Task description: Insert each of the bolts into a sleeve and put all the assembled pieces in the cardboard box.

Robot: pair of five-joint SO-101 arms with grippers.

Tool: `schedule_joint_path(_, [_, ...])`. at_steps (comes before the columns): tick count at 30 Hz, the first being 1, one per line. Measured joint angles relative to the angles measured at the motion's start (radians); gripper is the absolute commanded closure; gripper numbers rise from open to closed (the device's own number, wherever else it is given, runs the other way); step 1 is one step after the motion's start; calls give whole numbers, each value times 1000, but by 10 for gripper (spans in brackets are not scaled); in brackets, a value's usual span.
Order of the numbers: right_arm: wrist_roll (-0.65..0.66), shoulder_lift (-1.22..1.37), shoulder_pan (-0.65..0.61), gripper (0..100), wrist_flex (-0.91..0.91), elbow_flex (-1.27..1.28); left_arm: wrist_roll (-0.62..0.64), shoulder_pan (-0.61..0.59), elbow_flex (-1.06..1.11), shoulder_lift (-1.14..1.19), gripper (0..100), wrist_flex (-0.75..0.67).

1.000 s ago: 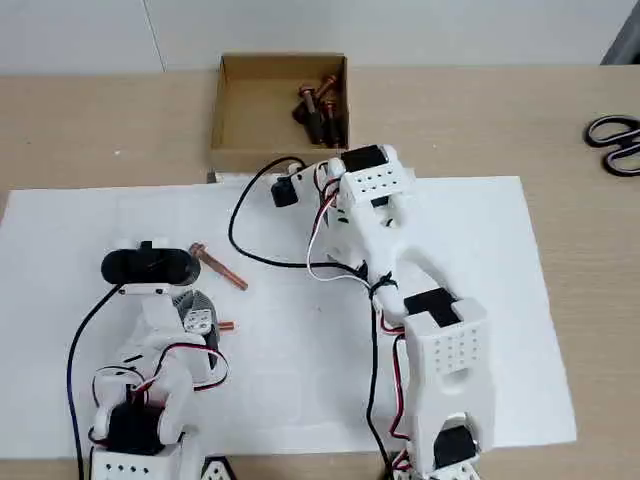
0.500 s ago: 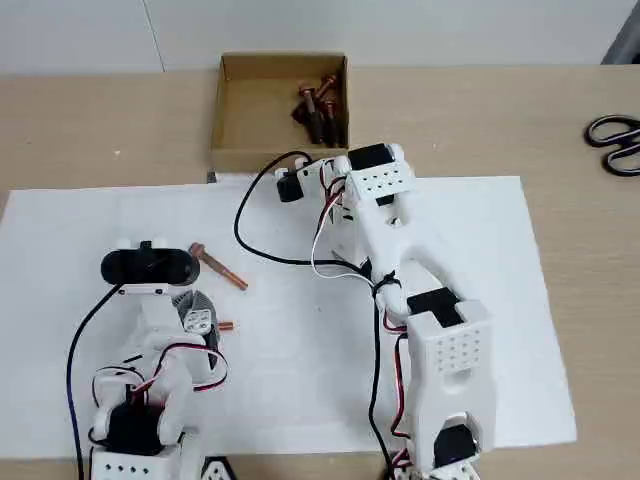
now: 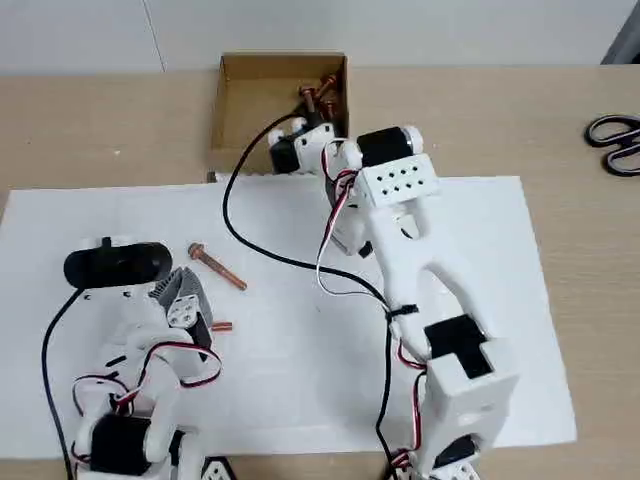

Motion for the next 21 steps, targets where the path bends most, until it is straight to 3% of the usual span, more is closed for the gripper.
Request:
schedule_joint_path(6, [-44, -3, 0, 992, 0, 46, 78, 0, -91, 81, 993, 0])
schedule_joint_path(13, [-60, -3, 0, 991, 0, 101, 181, 0, -423, 459, 993, 23])
schedule_joint_path(21, [-92, -3, 0, 990, 0, 141, 345, 2, -919, 1010, 993, 322])
